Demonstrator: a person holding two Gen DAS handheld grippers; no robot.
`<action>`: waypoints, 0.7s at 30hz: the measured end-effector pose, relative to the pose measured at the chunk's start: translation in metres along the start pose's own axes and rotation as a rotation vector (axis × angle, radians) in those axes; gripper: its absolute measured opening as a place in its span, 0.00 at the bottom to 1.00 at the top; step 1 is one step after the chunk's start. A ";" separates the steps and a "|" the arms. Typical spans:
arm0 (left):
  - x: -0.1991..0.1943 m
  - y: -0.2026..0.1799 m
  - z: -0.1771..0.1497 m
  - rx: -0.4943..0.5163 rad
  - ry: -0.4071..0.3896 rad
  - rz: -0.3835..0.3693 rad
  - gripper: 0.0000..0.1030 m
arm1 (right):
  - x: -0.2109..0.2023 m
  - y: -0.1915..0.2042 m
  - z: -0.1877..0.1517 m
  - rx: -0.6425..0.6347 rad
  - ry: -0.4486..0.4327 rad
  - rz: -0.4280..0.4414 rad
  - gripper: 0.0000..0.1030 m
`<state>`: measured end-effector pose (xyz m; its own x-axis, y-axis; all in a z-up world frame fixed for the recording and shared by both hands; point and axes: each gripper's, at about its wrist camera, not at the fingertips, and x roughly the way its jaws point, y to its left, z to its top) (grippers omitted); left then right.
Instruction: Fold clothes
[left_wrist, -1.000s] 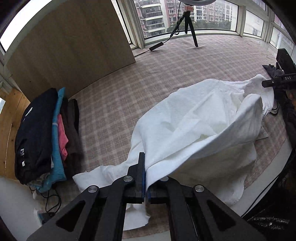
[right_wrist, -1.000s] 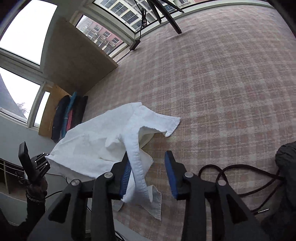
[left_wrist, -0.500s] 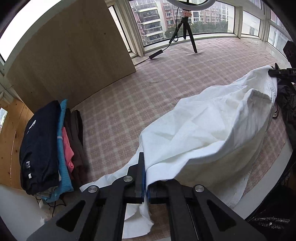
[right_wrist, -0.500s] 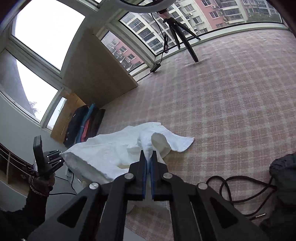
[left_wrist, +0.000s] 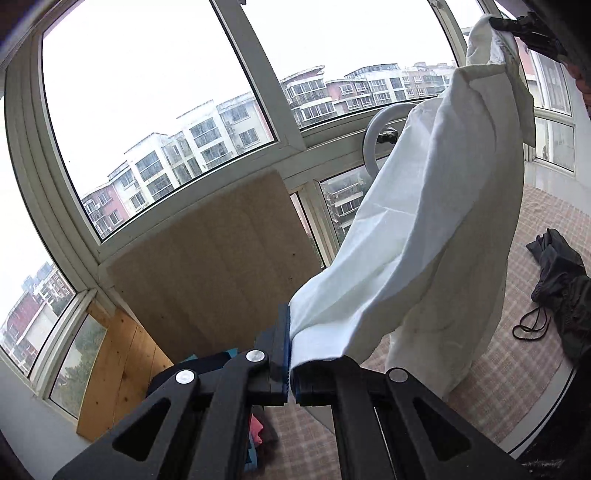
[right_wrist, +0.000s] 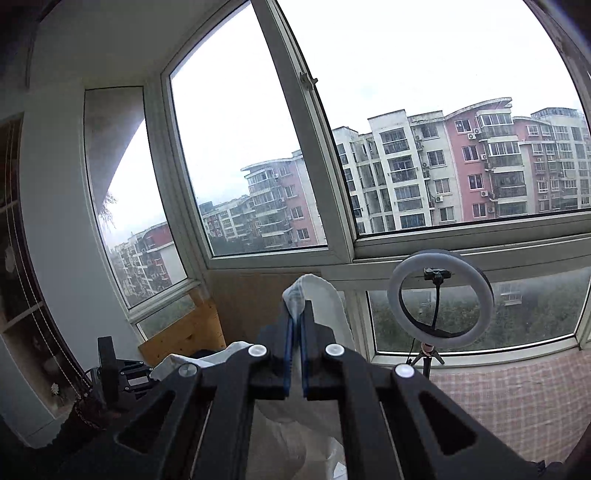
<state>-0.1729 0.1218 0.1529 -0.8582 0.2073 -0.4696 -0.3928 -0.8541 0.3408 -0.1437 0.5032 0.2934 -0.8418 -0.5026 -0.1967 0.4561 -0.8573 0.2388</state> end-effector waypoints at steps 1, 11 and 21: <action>-0.005 -0.001 0.004 0.011 -0.016 0.004 0.01 | -0.008 0.009 0.007 -0.010 -0.032 0.011 0.03; -0.070 0.005 0.012 0.085 -0.145 0.016 0.01 | -0.058 0.082 0.053 -0.206 -0.096 -0.085 0.03; -0.113 0.026 0.013 0.161 -0.119 -0.033 0.01 | -0.067 0.117 0.074 -0.298 -0.135 -0.148 0.03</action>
<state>-0.0901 0.0824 0.2251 -0.8732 0.2974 -0.3861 -0.4612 -0.7605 0.4571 -0.0552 0.4447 0.4047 -0.9265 -0.3684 -0.0763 0.3737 -0.9245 -0.0748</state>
